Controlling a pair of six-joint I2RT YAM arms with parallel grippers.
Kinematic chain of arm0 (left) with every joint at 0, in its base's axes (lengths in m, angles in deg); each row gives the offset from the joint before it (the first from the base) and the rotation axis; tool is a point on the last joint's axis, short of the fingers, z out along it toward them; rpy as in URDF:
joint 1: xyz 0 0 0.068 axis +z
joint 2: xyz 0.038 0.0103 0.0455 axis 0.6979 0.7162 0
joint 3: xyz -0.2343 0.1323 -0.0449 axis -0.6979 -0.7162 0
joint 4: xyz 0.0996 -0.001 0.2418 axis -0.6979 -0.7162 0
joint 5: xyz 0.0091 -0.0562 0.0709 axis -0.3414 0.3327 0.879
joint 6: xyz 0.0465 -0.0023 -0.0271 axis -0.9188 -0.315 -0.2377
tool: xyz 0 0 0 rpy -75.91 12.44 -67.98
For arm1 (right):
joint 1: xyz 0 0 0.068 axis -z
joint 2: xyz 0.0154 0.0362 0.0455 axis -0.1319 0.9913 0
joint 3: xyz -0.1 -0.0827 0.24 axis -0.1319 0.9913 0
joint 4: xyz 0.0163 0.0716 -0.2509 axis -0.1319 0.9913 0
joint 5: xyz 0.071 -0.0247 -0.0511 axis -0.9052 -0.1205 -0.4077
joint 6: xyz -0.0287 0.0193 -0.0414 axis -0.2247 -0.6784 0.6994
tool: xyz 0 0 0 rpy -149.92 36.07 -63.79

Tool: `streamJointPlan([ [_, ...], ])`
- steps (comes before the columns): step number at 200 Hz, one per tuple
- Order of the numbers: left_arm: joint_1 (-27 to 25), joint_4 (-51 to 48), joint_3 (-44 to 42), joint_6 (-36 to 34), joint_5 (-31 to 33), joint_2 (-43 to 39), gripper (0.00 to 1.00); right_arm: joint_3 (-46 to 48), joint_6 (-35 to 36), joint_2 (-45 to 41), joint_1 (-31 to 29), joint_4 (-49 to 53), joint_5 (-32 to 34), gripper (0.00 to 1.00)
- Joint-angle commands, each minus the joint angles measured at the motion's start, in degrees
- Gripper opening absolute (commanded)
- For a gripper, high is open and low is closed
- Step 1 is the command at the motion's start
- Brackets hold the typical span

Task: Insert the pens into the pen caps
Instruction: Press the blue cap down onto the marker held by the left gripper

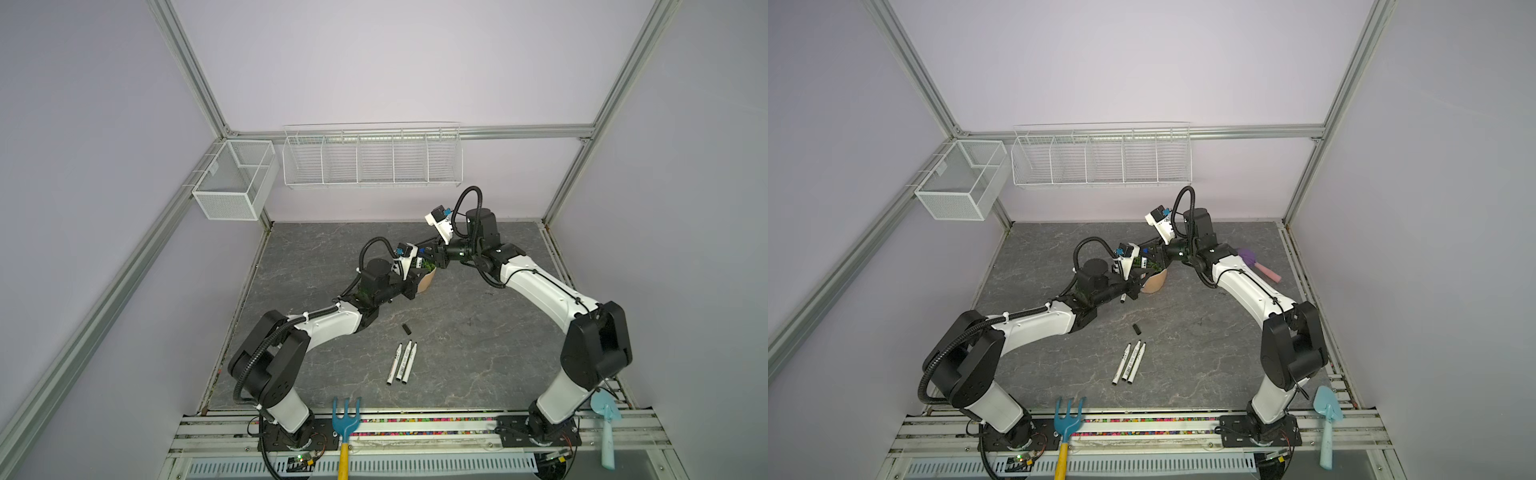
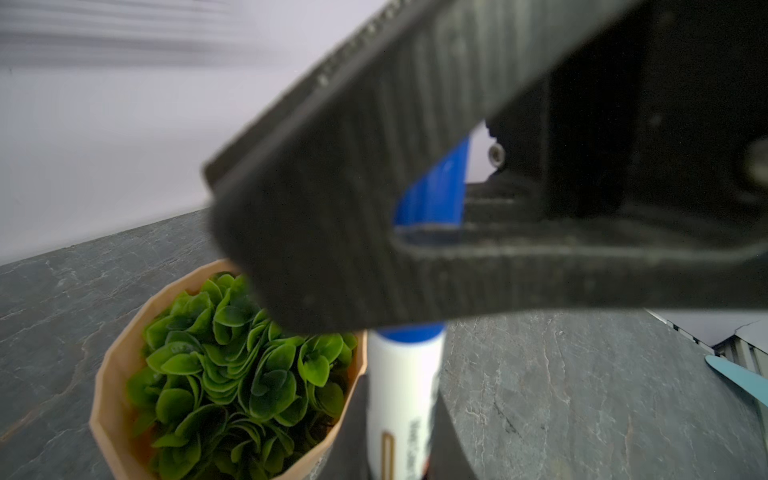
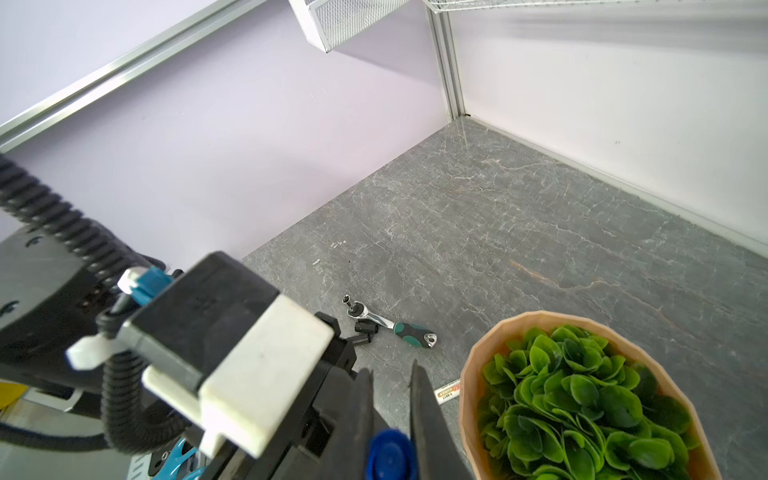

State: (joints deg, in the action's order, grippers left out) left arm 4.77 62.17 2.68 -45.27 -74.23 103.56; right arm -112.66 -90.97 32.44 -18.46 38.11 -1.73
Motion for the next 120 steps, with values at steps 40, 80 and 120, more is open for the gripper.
streamJointPlan([
  [40, 6.87, 31.63, 15.87, 1.92, 10.09, -6.34, 0.0, 7.63, 2.4, 3.7, -5.58, 31.0, -10.8, 0.07],
  [80, 7.28, 32.85, 14.0, 2.04, 9.3, -8.64, 0.0, 8.43, 0.6, 3.92, -3.72, 28.68, -12.98, 0.07],
  [120, 7.4, 33.34, 12.26, 1.73, 8.04, -10.23, 0.0, 9.41, -2.33, 3.62, -2.31, 25.61, -15.36, 0.07],
])
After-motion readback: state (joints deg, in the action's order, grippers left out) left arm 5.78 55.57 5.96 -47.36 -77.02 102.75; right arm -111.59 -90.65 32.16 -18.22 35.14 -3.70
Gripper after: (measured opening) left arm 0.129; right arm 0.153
